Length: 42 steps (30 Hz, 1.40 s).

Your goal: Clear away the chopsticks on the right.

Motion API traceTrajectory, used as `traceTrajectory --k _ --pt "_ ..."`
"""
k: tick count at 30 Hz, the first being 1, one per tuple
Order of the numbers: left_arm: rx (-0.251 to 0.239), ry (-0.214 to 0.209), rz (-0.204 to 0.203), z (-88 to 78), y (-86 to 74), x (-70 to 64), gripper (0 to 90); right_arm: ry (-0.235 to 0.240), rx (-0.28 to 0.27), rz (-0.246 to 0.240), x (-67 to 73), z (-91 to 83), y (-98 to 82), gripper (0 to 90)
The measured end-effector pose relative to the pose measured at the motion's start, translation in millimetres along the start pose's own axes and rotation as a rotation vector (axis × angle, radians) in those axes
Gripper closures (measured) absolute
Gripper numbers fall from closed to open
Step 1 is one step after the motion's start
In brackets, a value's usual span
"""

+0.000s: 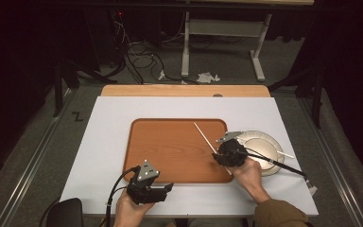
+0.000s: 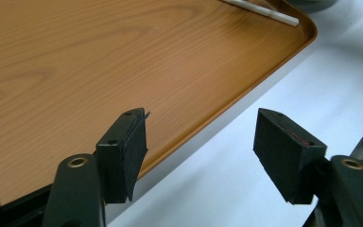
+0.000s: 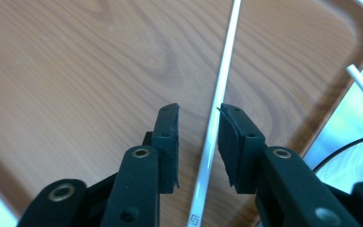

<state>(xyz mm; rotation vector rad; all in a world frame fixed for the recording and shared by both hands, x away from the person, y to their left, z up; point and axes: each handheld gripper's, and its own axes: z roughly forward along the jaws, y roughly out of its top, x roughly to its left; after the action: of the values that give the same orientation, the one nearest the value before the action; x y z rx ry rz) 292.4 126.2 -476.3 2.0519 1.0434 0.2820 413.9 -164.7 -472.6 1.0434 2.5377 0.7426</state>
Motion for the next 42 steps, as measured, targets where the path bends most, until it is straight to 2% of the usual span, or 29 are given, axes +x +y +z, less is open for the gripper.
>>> traceTrajectory --k 8,14,21,31,38,42 --pt "0.003 -0.023 0.014 5.8 4.7 -0.9 35.3 0.027 -0.046 0.012 -1.9 -15.1 -5.5 66.8" --pt "0.015 -0.051 0.04 12.1 10.0 -1.7 35.2 0.062 -0.083 0.02 -1.0 -34.8 -11.4 66.5" --pt "0.026 -0.086 0.071 19.8 17.1 -3.7 35.2 0.029 -0.125 0.027 -5.2 -57.6 -21.1 66.5" --pt "0.039 -0.124 0.107 29.3 24.6 -6.6 35.1 -0.041 -0.175 0.111 -26.3 -92.4 -42.0 67.5" --pt "0.042 -0.134 0.115 32.5 26.7 -7.6 35.2 -0.077 -0.19 0.158 -40.2 -108.2 -54.3 68.5" --pt "0.041 -0.134 0.113 32.4 26.9 -7.2 35.2 -0.118 -0.196 0.184 -53.5 -119.0 -63.1 69.5"
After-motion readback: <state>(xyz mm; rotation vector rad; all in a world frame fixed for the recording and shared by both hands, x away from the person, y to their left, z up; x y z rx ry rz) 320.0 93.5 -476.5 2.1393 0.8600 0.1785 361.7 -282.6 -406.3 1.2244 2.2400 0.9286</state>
